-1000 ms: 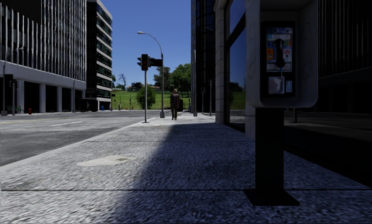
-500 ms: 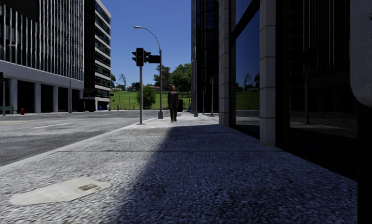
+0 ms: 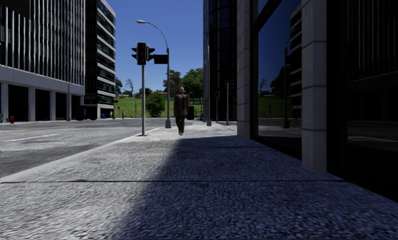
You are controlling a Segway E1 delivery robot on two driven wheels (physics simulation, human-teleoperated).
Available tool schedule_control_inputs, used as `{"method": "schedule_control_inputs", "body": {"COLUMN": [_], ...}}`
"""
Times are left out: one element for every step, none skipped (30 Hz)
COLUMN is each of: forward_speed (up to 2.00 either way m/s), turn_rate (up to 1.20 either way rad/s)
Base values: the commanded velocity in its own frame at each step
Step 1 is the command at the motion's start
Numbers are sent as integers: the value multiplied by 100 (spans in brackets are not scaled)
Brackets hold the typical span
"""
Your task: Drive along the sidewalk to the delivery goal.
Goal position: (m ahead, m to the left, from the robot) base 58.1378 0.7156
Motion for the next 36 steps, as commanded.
{"method": "schedule_control_inputs", "body": {"forward_speed": [200, 200, 200, 200, 200, 200, 200, 200, 200, 200, 200, 200, 200, 200, 200, 200, 200, 200, 200, 200, 200, 200, 200, 200, 200, 200, 200, 200, 200, 200, 200, 200, 200, 200, 200, 200], "turn_rate": [-37, -38, -38, -38, -38, -38, -38, -38, -38, -38, -38, -38, -38, -38, -38, -38, -38, -32, -7, 0, 0, 0, 0, 0, 0, 0, 0, 0, 0, 0, 0, 0, 0, 0, 0, 0]}}
